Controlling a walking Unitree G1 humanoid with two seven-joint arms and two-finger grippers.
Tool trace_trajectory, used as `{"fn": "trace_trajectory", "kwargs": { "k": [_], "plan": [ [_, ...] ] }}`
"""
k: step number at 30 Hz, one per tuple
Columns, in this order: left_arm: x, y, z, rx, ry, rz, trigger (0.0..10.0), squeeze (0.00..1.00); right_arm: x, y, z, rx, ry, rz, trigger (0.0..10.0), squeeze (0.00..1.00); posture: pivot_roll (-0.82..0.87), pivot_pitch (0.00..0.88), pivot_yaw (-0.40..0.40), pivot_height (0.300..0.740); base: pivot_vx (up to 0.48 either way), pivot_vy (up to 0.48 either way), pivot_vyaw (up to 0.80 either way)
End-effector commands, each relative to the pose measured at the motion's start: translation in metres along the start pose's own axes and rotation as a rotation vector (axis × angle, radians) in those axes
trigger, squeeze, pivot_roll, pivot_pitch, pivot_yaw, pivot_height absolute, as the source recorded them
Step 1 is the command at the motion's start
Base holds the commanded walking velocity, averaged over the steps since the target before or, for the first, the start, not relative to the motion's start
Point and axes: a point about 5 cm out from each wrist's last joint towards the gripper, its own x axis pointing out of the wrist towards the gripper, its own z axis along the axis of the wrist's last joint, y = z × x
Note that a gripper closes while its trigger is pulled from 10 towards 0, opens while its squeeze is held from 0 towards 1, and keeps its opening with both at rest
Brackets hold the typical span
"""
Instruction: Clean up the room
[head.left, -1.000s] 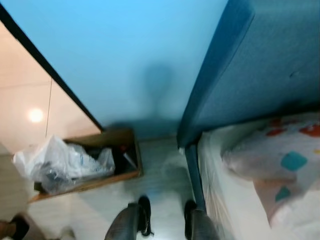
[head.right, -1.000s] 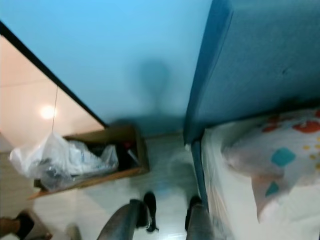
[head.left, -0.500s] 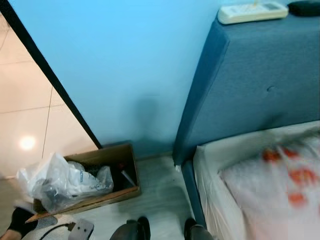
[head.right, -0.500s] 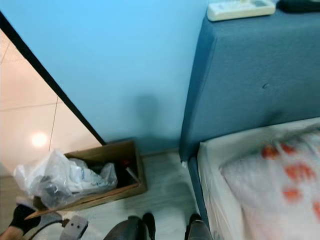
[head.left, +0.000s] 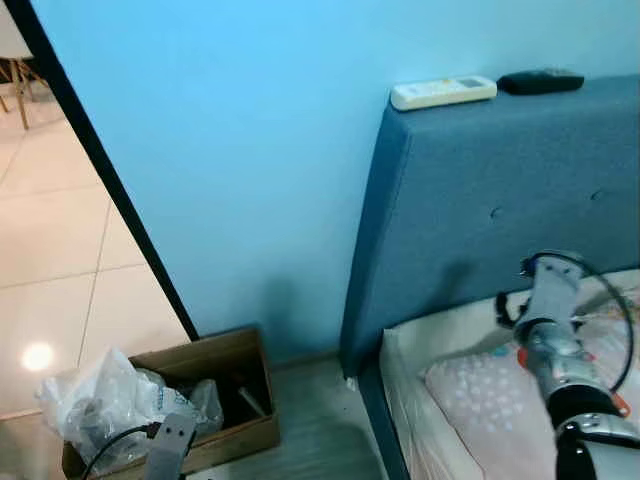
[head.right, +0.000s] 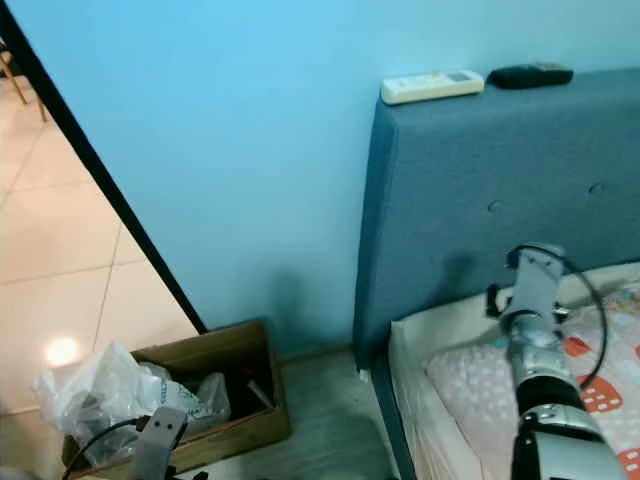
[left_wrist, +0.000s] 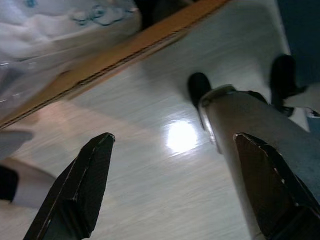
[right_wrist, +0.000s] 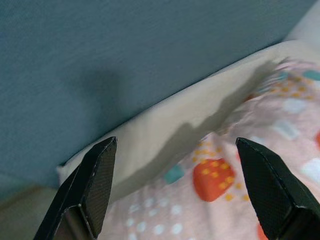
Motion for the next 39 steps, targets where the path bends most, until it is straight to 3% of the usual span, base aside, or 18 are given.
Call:
{"fn": "trace_trajectory", "kwargs": {
  "k": [1,2,4,7,9,11,14,16,18,19,23,24,26,28,30,33,35,39],
  "plan": [
    [0.004,-0.002,0.015,-0.068,-0.040,0.000,10.0,0.00,-0.009,0.024,-0.037,0.093,0.073,0.064,10.0,0.00,0.00,0.001,0.016,0.740,0.000,0.000,0.00],
    [0.007,-0.003,0.033,-0.105,-0.098,-0.005,10.0,0.00,-0.020,0.048,-0.061,0.149,0.128,0.129,10.0,0.00,0.00,0.001,0.016,0.740,0.000,0.000,0.00],
    [0.010,-0.005,0.060,-0.154,-0.183,-0.025,10.0,0.00,-0.037,0.079,-0.089,0.204,0.189,0.214,10.0,0.00,-0.01,0.000,0.019,0.740,0.000,0.000,-0.22],
    [0.010,-0.007,0.072,-0.175,-0.221,-0.051,10.0,0.00,-0.043,0.087,-0.096,0.201,0.194,0.239,10.0,0.00,-0.01,0.000,0.023,0.740,0.000,0.000,-0.59],
    [0.010,-0.019,0.099,-0.161,-0.287,-0.250,10.0,0.00,-0.048,0.089,-0.105,0.174,0.208,0.240,10.0,0.00,-0.01,0.000,0.025,0.740,0.000,0.000,-0.60],
    [0.008,-0.025,0.109,-0.131,-0.309,-0.349,10.0,0.00,-0.049,0.088,-0.107,0.172,0.209,0.234,10.0,0.00,-0.01,0.000,0.025,0.740,0.000,0.000,-0.60],
    [0.008,-0.026,0.109,-0.126,-0.309,-0.354,10.0,0.00,-0.048,0.088,-0.107,0.175,0.207,0.233,10.0,0.00,-0.01,0.000,0.025,0.740,0.000,0.000,-0.60],
    [0.007,-0.026,0.102,-0.122,-0.268,-0.428,10.0,0.00,-0.044,0.078,-0.104,0.154,0.198,0.192,10.0,0.00,0.00,0.000,0.023,0.740,0.000,0.000,-0.60],
    [0.007,-0.026,0.102,-0.122,-0.268,-0.428,10.0,0.00,-0.044,0.078,-0.104,0.154,0.198,0.192,10.0,0.00,0.00,0.000,0.023,0.740,0.000,0.000,-0.60],
    [0.007,-0.024,0.090,-0.122,-0.225,-0.425,10.0,0.00,-0.041,0.071,-0.103,0.135,0.191,0.164,10.0,0.00,0.00,0.000,0.023,0.740,0.000,0.000,-0.60],
    [0.009,-0.013,0.065,-0.186,-0.167,-0.246,10.0,0.00,-0.045,0.068,-0.116,0.071,0.244,0.163,10.0,0.00,0.00,0.000,0.024,0.740,0.000,0.000,-0.60],
    [0.009,-0.013,0.065,-0.186,-0.167,-0.246,10.0,0.00,-0.045,0.068,-0.116,0.071,0.244,0.163,10.0,0.00,0.00,0.000,0.024,0.740,0.000,0.000,-0.60],
    [0.009,-0.008,0.036,-0.213,-0.064,-0.106,10.0,0.00,-0.062,0.072,-0.150,-0.080,0.384,0.222,10.0,0.00,-0.01,0.000,0.021,0.740,0.000,0.000,-0.60],
    [0.008,-0.008,0.031,-0.211,-0.043,-0.088,10.0,0.00,-0.066,0.073,-0.155,-0.104,0.403,0.233,10.0,0.00,-0.01,0.000,0.021,0.740,0.000,0.000,-0.60],
    [0.008,-0.010,0.018,-0.223,0.009,-0.053,10.0,0.00,-0.076,0.073,-0.172,-0.199,0.463,0.259,10.0,0.00,-0.01,0.000,0.016,0.740,0.000,0.000,-0.60],
    [0.007,-0.011,0.011,-0.243,0.034,-0.040,10.0,0.00,-0.084,0.071,-0.183,-0.234,0.506,0.269,10.0,0.00,-0.01,0.000,0.008,0.740,0.000,0.000,-0.60],
    [0.005,-0.011,-0.002,-0.275,0.075,-0.015,10.0,0.00,-0.101,0.065,-0.207,-0.220,0.601,0.262,10.0,0.00,0.00,0.000,-0.001,0.740,-0.480,0.000,-0.48],
    [0.003,-0.009,-0.007,-0.273,0.090,0.006,10.0,0.00,-0.107,0.063,-0.213,-0.222,0.619,0.265,10.0,0.00,0.00,0.000,-0.003,0.740,-0.480,0.000,-0.12]
  ]
}}
